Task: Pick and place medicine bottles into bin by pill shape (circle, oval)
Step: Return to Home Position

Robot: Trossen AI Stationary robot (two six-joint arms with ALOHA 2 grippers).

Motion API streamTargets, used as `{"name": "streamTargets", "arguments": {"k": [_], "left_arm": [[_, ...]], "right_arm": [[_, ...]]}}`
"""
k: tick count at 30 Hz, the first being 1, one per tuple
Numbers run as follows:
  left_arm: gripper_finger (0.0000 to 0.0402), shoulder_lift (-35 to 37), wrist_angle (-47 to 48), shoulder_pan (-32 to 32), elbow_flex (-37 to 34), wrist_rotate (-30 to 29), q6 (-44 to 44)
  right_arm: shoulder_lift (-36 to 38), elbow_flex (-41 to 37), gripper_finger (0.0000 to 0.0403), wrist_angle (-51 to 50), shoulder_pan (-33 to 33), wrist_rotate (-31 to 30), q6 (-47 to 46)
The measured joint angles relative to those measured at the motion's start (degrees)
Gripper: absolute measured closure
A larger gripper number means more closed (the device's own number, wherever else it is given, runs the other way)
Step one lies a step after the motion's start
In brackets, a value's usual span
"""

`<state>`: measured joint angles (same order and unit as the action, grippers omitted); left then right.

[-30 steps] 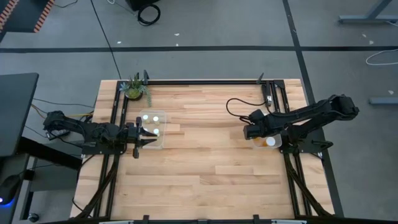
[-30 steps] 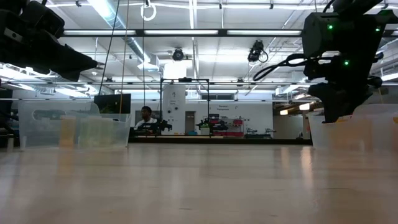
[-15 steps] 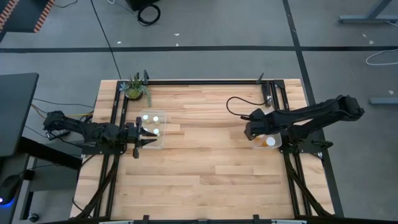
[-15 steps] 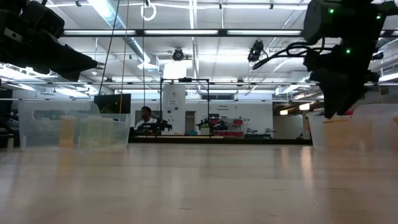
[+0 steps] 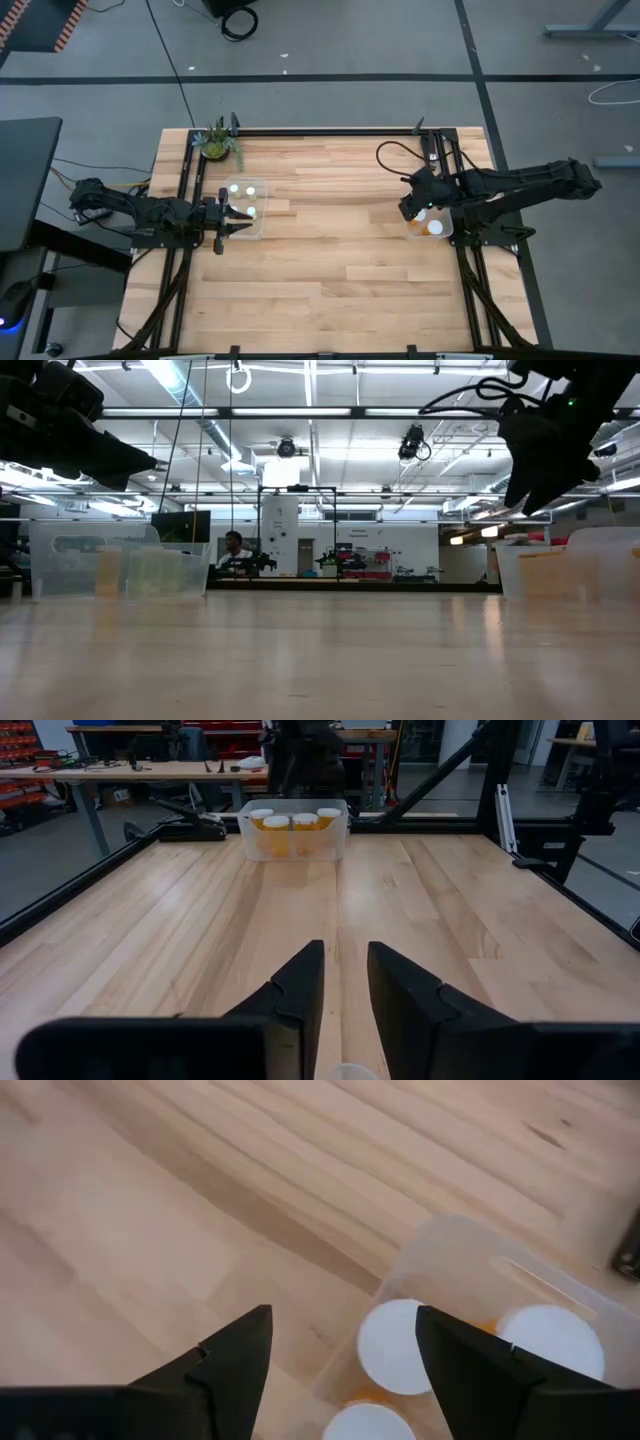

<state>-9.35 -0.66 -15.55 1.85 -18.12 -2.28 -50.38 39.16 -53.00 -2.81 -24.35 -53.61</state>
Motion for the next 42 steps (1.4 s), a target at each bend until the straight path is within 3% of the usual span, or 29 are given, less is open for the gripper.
{"name": "streamTargets", "arguments": {"k": [10, 21, 38, 42], "left_arm": [[0.0308, 0.0, 0.0, 0.0, 0.0, 0.0, 0.0], [0.0312, 0.0, 0.0, 0.0, 0.0, 0.0, 0.0], [0.0312, 0.0, 0.0, 0.0, 0.0, 0.0, 0.0], [0.0308, 0.0, 0.0, 0.0, 0.0, 0.0, 0.0]], "right_arm": [[5.1, 0.0, 0.0150, 8.9, 0.0, 2.7, 10.2], [13.0, -1.0, 0.0194, 19.6, 0.0, 3.7, 21.7], [22.2, -22.2, 0.0237, 59.6, 2.1, 15.6, 42.8], [23.1, -24.0, 0.0248, 62.8, 5.9, 20.4, 44.6]]}}
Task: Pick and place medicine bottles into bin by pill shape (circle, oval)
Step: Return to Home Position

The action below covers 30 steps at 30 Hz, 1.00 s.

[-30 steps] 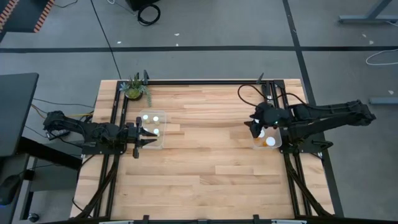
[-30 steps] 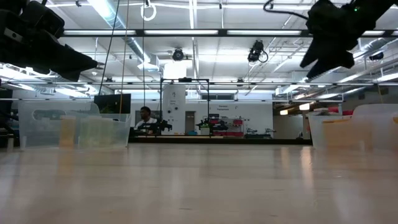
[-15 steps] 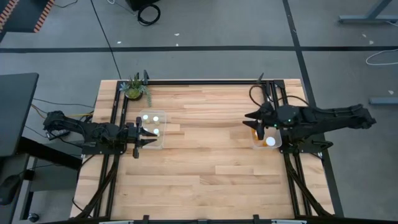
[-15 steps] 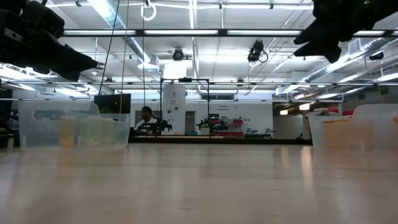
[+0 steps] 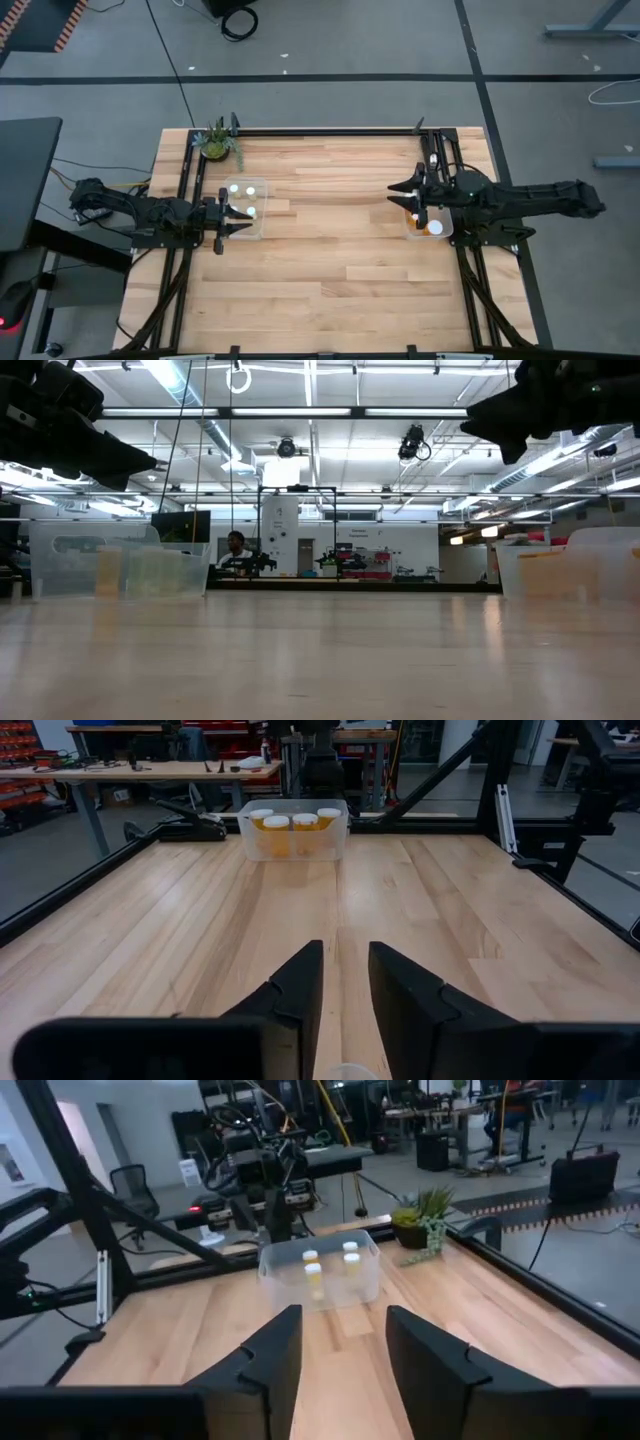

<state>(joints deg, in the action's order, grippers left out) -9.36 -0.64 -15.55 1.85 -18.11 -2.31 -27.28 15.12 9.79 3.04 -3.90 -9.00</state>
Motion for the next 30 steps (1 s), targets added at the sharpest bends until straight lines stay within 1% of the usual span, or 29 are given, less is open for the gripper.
{"name": "streamTargets", "arguments": {"k": [5, 7, 12, 19, 30], "left_arm": [[0.0308, 0.0, 0.0, 0.0, 0.0, 0.0, 0.0], [0.0308, 0.0, 0.0, 0.0, 0.0, 0.0, 0.0], [0.0308, 0.0, 0.0, 0.0, 0.0, 0.0, 0.0], [0.0316, 0.0, 0.0, 0.0, 0.0, 0.0, 0.0], [0.0308, 0.0, 0.0, 0.0, 0.0, 0.0, 0.0]], "right_arm": [[0.9, -1.0, 0.0262, -0.3, 4.8, 6.7, 1.1], [1.8, -1.5, 0.0267, -0.3, 6.2, 8.1, 2.3], [4.3, -2.4, 0.0279, -0.2, 8.7, 8.2, 4.8], [6.8, -4.3, 0.0291, -0.3, 9.0, 8.3, 5.8], [6.9, -5.9, 0.0306, -0.2, 8.9, 7.4, 6.8]]}}
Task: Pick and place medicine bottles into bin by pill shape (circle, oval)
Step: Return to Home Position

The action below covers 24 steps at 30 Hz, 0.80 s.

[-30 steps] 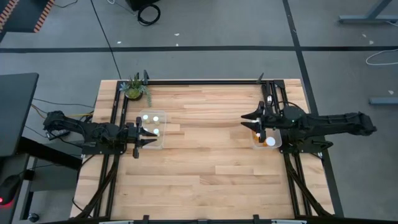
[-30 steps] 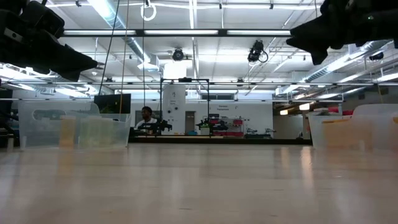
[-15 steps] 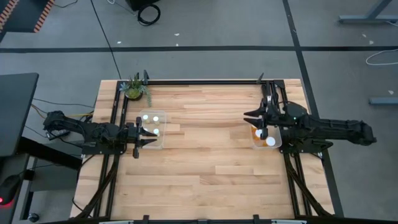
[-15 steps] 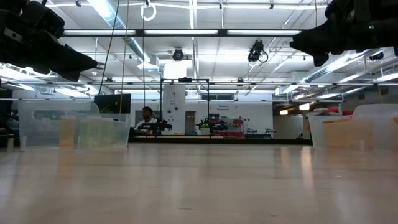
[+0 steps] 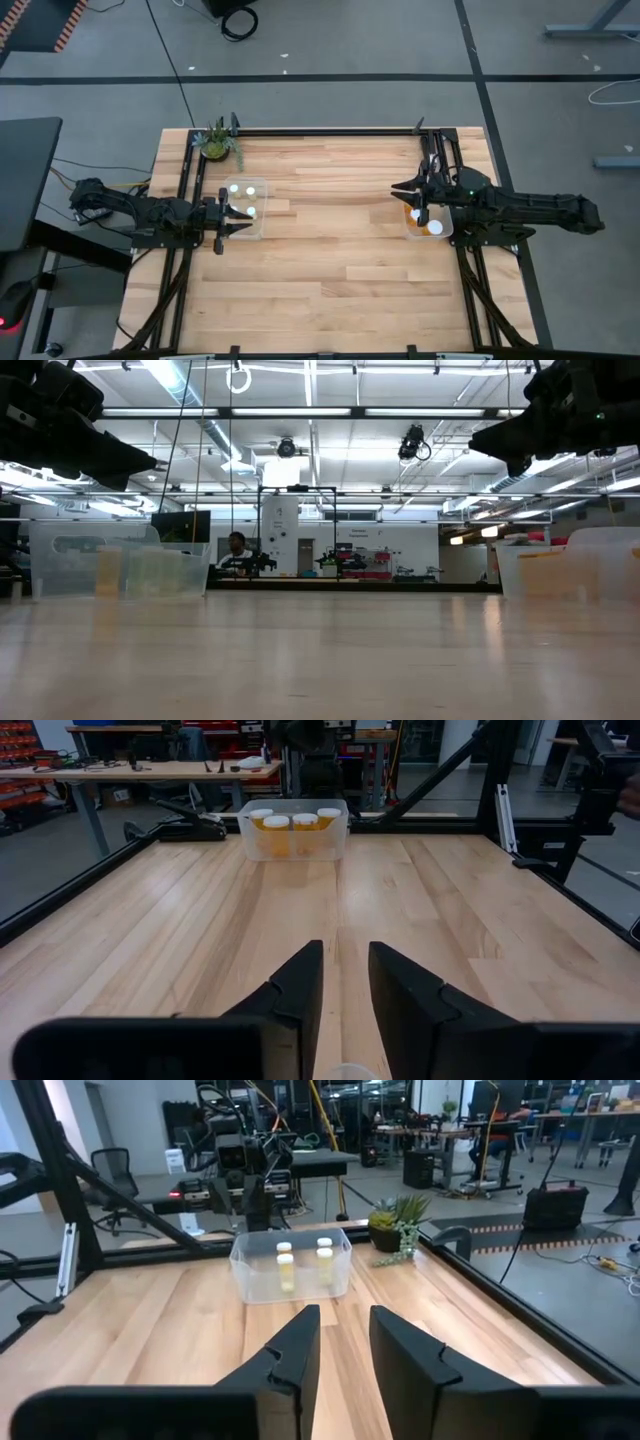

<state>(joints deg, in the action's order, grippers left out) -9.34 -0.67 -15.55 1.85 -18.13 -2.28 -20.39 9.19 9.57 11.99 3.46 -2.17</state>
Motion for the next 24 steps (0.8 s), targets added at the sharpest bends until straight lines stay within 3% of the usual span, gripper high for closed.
{"name": "streamTargets", "arguments": {"k": [24], "left_arm": [[0.0311, 0.0, 0.0, 0.0, 0.0, 0.0, 0.0]], "right_arm": [[-1.4, 0.0, 0.0306, -1.8, -0.5, -0.9, 1.0]]}}
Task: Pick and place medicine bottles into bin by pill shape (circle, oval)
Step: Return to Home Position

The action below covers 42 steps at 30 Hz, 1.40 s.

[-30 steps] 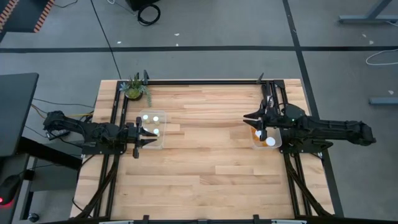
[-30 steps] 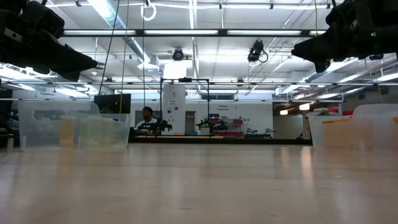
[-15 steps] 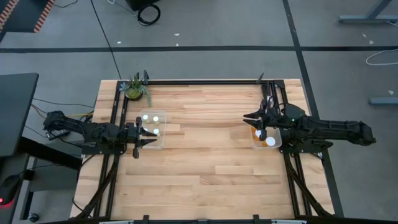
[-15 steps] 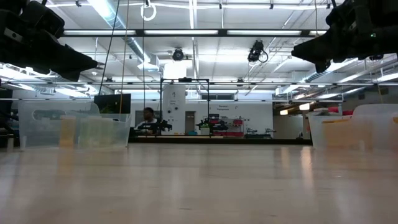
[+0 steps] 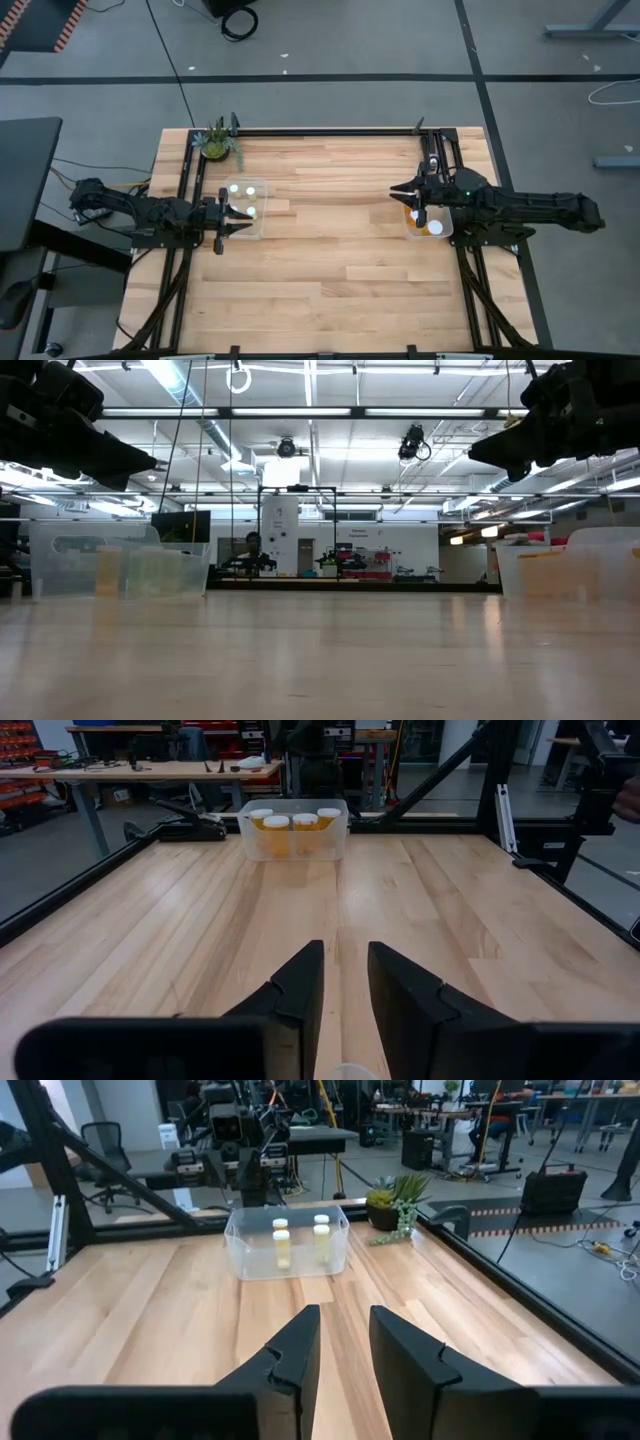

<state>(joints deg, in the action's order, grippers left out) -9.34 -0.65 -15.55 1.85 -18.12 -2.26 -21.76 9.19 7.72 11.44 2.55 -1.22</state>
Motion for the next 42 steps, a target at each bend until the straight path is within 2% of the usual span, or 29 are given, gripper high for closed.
{"name": "streamTargets", "arguments": {"k": [33, 42], "left_arm": [[0.0308, 0.0, 0.0, 0.0, 0.0, 0.0, 0.0], [0.0308, 0.0, 0.0, 0.0, 0.0, 0.0, 0.0]], "right_arm": [[-0.3, -3.0, 0.0306, 0.1, 0.0, 0.0, 2.6], [-0.3, -2.7, 0.0306, -4.7, 0.0, -9.9, 1.3]]}}
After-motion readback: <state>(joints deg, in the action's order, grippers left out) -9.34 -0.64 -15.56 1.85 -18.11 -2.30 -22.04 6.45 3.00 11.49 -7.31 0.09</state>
